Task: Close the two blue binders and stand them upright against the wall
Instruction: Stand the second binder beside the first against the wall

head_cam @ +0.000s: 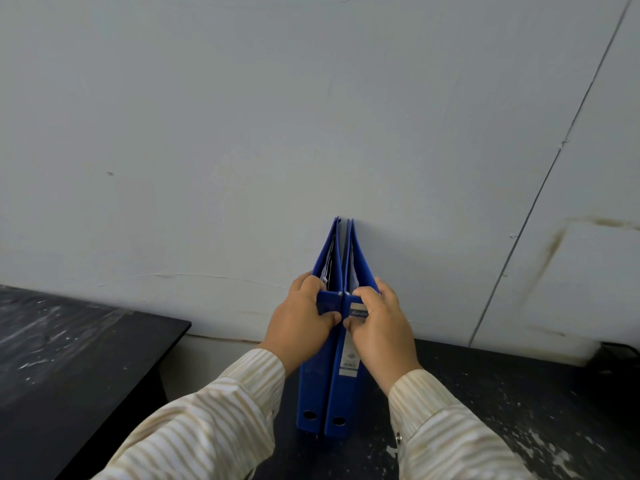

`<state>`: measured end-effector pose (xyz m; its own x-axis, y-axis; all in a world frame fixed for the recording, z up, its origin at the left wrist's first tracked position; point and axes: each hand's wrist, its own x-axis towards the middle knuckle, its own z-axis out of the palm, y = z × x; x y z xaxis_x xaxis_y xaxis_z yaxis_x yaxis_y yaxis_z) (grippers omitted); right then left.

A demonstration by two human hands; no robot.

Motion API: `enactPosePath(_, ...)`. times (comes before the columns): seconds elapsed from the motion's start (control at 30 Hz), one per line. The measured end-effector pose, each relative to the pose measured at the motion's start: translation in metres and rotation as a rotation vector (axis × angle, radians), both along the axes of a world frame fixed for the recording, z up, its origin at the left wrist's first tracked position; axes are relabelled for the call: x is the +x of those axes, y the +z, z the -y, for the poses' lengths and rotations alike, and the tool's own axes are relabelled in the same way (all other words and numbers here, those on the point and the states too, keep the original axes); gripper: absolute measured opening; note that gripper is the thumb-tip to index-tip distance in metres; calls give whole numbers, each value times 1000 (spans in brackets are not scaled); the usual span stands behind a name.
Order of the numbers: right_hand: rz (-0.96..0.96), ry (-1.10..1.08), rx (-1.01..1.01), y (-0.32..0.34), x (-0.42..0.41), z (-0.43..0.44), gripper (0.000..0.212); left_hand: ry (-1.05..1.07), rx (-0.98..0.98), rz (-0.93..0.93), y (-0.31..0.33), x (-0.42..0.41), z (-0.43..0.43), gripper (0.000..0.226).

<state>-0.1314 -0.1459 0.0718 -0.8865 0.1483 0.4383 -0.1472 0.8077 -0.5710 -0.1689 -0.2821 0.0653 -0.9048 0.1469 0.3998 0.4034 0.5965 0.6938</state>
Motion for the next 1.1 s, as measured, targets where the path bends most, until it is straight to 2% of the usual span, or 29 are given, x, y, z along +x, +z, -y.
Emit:
enactPosePath(0.2, 5, 2, 7, 0, 2, 1, 34, 4, 58, 40, -1, 2, 1, 38)
enactPosePath(0.4, -13, 11, -31, 1, 6, 2, 49, -30, 145, 76, -1, 10, 2, 72)
enactPosePath(0.57, -37, 8, -54, 4, 10, 1, 64, -38, 180, 61, 0, 11, 4, 82)
enactPosePath(0.8, -27, 6, -57, 5, 16, 0, 65, -2, 131, -4, -2, 15, 6, 80)
enactPosePath(1.1, -68, -1, -121, -1, 26, -6, 66, 126, 86, -178, -4, 32, 8, 60)
